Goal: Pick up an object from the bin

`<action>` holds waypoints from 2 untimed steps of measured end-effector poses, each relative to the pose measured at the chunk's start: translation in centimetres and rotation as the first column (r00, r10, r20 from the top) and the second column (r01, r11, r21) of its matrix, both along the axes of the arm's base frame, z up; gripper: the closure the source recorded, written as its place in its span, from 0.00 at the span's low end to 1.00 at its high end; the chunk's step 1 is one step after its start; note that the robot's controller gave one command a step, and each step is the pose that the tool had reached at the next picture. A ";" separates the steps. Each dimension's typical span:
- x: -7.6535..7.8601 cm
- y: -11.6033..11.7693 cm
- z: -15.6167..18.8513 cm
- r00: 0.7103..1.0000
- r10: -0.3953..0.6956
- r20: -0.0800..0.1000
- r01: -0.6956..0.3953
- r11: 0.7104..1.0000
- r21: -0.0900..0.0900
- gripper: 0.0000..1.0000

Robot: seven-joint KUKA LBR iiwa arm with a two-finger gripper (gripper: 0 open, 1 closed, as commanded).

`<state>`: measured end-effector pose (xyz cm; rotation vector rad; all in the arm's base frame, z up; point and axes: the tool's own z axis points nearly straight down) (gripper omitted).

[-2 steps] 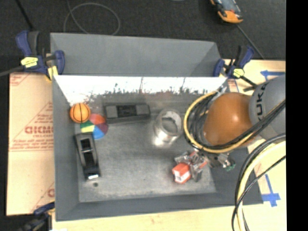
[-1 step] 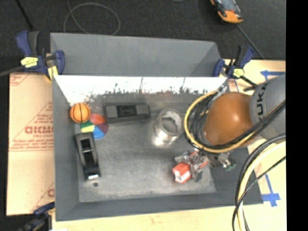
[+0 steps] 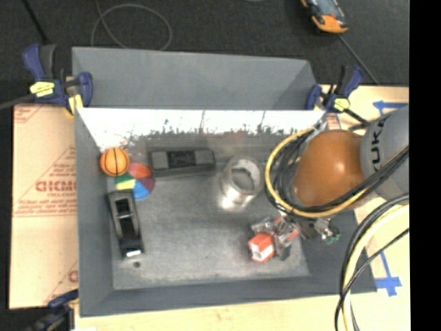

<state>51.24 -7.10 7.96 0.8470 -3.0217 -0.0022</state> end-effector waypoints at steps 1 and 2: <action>0.0 0.0 1.3 1.000 -0.001 0.002 0.001 1.000 0.000 1.00; 0.2 0.0 2.2 1.000 -0.002 0.006 0.002 1.000 -0.001 1.00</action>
Offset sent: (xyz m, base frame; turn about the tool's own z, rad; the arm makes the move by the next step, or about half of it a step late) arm 0.0001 0.0000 0.0177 0.0000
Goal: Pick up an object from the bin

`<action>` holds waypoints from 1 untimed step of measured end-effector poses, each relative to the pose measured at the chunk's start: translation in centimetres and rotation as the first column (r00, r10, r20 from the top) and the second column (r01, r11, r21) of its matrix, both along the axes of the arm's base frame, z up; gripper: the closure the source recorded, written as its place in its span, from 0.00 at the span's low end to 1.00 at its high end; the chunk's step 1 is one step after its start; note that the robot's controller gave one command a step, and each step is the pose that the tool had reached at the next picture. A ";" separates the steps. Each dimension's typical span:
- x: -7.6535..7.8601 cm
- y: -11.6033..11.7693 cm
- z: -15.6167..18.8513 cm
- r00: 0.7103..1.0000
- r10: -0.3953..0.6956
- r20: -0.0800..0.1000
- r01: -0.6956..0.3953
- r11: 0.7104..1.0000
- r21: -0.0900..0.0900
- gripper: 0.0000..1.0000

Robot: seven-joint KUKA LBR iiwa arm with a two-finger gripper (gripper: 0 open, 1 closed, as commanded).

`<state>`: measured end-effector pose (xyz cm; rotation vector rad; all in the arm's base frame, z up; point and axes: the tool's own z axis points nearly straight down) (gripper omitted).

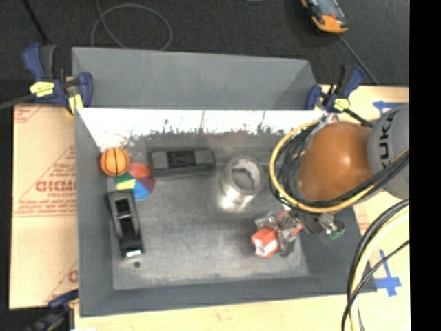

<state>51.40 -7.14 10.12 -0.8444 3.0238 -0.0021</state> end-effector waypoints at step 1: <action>0.0 0.0 0.7 1.000 -0.001 -0.001 0.001 1.000 0.000 1.00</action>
Offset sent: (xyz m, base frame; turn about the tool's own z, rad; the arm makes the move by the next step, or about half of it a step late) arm 0.0001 0.0002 0.0693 0.0000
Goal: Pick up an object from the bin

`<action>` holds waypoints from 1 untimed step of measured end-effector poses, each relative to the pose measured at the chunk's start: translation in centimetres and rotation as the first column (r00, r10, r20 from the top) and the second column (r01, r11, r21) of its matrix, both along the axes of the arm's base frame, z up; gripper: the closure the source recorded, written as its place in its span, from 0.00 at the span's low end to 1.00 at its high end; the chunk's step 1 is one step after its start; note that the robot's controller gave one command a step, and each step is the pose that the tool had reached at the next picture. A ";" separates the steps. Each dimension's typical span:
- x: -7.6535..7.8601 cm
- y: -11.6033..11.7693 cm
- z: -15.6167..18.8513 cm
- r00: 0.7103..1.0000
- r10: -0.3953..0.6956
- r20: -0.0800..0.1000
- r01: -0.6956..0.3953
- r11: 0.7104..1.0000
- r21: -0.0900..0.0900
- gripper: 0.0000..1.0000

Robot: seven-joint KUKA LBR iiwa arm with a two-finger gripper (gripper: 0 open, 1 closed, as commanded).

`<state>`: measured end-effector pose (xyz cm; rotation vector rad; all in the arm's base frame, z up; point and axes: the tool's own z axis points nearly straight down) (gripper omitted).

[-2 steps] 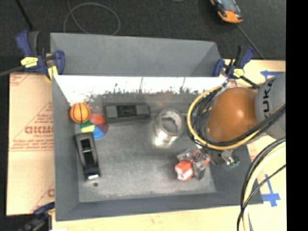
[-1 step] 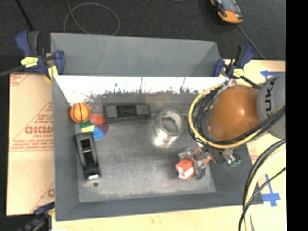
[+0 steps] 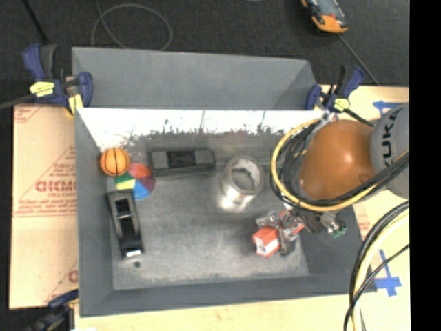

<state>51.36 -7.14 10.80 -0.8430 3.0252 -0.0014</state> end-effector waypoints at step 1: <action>-0.1 0.0 1.1 1.000 -0.001 -0.007 0.001 1.000 0.001 1.00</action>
Offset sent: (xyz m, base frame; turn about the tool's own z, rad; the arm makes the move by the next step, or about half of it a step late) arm -0.0002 -0.0001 0.0475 0.0000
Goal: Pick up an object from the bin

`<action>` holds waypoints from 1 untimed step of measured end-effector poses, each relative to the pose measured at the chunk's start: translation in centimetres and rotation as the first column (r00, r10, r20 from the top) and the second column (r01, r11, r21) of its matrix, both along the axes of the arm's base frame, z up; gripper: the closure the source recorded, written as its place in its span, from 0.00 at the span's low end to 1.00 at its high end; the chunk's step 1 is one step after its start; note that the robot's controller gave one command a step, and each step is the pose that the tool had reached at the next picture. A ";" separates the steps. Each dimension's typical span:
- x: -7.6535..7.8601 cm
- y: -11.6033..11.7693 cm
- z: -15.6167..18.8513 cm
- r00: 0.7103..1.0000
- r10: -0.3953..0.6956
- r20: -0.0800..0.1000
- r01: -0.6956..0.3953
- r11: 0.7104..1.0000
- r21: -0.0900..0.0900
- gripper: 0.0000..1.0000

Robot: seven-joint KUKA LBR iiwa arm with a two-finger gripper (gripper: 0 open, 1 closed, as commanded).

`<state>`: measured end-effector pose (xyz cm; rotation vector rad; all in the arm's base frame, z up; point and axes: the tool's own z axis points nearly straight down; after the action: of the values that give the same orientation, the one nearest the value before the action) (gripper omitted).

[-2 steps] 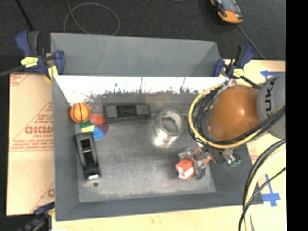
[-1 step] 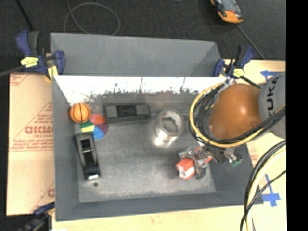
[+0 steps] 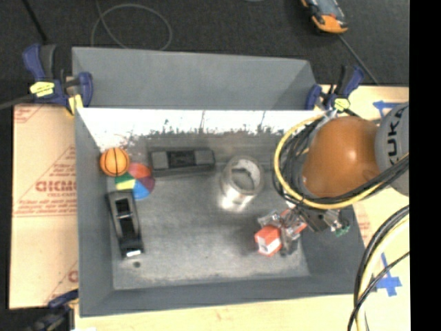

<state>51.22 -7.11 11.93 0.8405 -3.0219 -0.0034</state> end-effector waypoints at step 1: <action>0.1 0.0 1.7 1.000 -0.001 0.005 0.001 1.000 -0.001 1.00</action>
Offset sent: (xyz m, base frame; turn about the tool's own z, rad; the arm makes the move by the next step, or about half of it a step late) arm -0.0001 -0.0001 0.0730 0.0000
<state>51.31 -7.15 13.59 0.8396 -3.0269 0.0000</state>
